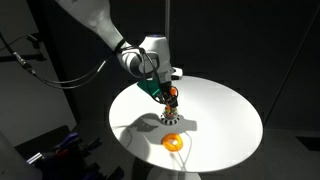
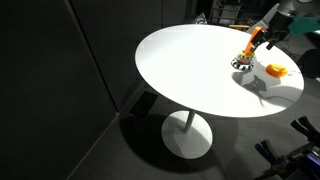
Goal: Move the light green object to the table
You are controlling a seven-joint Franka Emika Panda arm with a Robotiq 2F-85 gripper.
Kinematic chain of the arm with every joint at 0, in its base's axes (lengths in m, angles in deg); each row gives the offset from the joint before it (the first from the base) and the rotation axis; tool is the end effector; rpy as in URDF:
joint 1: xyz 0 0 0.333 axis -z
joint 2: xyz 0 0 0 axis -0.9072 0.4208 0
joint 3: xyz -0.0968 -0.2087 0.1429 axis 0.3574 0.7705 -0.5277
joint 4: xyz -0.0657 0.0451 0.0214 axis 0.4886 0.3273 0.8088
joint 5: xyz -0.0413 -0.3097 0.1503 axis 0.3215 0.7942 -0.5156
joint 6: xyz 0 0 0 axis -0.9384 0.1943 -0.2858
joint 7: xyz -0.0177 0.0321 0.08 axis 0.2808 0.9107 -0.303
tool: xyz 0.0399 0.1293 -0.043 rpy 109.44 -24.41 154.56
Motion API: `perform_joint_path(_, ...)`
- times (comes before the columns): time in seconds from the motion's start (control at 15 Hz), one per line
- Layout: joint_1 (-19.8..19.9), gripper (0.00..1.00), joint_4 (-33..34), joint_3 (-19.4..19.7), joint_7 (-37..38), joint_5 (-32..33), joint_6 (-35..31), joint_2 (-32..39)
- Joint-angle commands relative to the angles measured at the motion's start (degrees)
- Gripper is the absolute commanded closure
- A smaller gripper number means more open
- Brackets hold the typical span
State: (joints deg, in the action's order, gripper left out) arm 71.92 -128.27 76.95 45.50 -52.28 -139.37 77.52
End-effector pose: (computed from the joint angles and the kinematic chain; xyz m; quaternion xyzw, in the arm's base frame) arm 0.5249 -0.1086 0.2053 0.9929 -0.0930 0.0724 0.0171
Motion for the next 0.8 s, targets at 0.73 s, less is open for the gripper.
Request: perform_joint_path(0.73,1.1,0.0,0.7,-2.9,-1.7,-1.5,-10.9,5.2)
